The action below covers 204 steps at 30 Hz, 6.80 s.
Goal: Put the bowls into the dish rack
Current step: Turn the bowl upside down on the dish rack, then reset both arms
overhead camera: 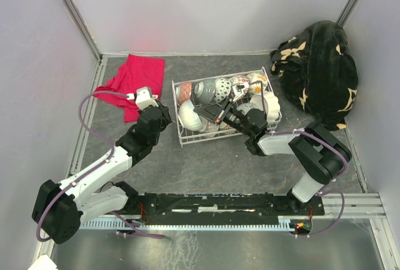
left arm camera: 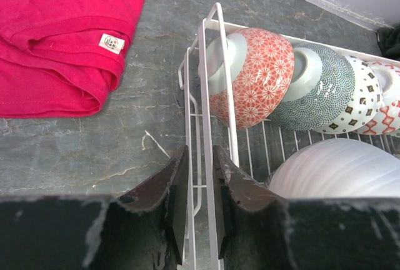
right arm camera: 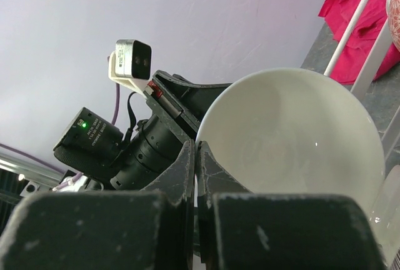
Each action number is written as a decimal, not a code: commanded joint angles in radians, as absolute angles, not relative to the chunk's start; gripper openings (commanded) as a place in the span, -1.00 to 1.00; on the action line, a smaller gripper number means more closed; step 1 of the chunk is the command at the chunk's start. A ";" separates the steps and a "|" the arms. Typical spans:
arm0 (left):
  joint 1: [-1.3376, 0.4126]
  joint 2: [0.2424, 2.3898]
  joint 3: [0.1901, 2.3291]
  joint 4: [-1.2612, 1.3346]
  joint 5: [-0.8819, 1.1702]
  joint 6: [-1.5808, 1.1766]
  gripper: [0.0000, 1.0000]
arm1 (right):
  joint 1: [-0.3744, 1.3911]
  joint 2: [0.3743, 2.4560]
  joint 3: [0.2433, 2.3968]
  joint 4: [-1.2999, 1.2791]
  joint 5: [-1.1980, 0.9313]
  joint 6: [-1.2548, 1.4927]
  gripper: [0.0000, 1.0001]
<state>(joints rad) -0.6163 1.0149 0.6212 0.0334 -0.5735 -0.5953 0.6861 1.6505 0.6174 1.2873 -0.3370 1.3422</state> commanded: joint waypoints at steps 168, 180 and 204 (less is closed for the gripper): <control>-0.652 0.919 0.440 0.688 0.153 -0.811 0.99 | 0.785 1.619 0.404 1.162 -0.266 1.129 -0.62; -0.652 0.843 0.435 0.622 0.096 -0.772 0.98 | 0.854 1.060 0.491 0.403 -0.124 0.907 -0.37; -0.646 0.666 0.537 0.140 -0.373 -0.586 0.98 | 0.855 0.341 0.656 -0.779 0.722 0.679 0.22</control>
<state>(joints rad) -0.6495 0.6701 0.4965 0.1799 -0.2680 -0.6651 0.8528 0.3473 0.6357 -0.6788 0.5293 0.6991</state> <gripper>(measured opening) 0.993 0.594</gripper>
